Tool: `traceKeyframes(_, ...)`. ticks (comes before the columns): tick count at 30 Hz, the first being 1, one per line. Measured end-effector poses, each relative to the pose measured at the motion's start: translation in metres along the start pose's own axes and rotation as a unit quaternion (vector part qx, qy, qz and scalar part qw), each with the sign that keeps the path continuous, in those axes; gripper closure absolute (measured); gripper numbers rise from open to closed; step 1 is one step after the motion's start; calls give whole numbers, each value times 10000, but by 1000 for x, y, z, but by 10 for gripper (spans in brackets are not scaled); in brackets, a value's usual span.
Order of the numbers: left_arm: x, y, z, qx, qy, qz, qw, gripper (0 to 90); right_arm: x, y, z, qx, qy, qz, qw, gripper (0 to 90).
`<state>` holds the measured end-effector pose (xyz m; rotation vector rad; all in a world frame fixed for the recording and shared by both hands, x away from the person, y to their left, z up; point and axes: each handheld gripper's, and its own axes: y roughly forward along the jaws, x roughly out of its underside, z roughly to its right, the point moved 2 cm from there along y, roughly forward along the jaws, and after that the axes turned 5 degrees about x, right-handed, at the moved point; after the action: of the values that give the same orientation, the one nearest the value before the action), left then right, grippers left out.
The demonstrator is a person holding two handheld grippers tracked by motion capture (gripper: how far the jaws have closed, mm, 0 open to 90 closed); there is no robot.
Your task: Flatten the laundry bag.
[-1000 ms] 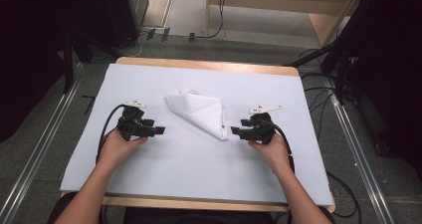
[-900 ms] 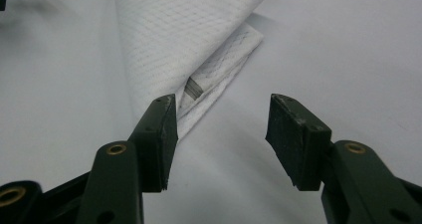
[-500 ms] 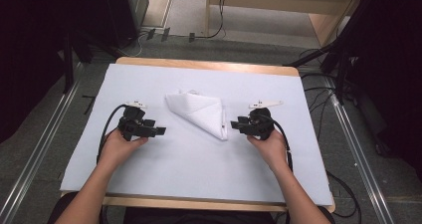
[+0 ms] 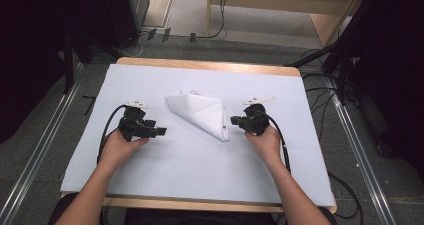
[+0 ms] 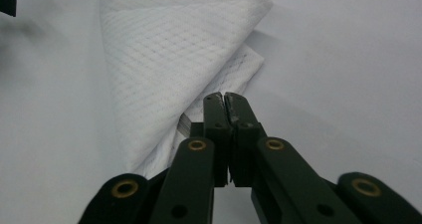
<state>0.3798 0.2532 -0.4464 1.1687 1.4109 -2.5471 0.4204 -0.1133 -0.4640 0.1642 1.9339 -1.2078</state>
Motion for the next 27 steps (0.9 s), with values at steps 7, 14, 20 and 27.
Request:
traceKeyframes(7, 0, -1, -1, -13, -25, 28, 10000, 377, -8, 10, 2, -71, 49, -30, 10000, 900)
traceKeyframes(14, 2, -4, -2, -33, -39, 37, 10000, 377, -13, 27, 2, -31, 25, -157, 9999, 900)
traceKeyframes(20, 5, -7, -3, -66, -86, 62, 9999, 377, -12, 34, 3, -9, 32, -284, 9996, 900)
traceKeyframes(27, 9, -11, -4, -116, -102, 68, 9999, 377, -13, 40, 1, 65, -67, -429, 9990, 900)
